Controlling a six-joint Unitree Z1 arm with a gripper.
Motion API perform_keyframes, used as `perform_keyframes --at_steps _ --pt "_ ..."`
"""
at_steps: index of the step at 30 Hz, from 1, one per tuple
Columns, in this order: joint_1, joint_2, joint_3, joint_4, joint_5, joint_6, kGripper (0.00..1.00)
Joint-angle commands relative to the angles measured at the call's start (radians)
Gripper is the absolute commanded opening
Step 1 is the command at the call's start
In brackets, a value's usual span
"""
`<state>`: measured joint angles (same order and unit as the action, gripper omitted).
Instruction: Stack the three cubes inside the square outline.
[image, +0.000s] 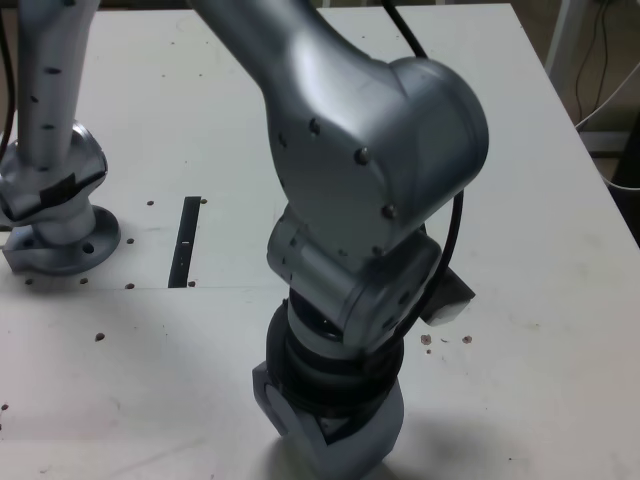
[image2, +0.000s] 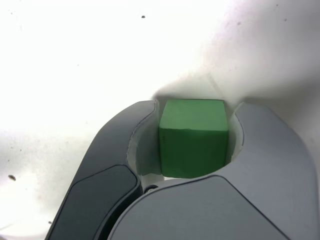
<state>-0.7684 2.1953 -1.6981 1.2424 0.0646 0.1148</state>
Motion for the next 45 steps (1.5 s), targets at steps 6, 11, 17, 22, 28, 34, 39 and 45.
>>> perform_keyframes --at_steps 6,11,17,22,28,34,39,45 --pt "0.022 -0.054 -0.048 0.091 -0.007 -0.024 0.39" --pt "0.076 -0.119 -0.070 0.160 0.008 -0.046 0.39" --pt "0.177 -0.189 -0.093 0.235 0.022 -0.069 0.39" --pt "0.278 -0.224 -0.093 0.269 0.034 -0.092 0.39" --pt "0.394 -0.242 -0.099 0.276 0.022 -0.131 0.39" --pt "0.488 -0.233 -0.127 0.277 0.019 -0.193 0.39" --pt "0.537 -0.206 -0.152 0.277 0.015 -0.213 0.39" --pt "0.580 -0.176 -0.158 0.278 0.006 -0.215 0.39"
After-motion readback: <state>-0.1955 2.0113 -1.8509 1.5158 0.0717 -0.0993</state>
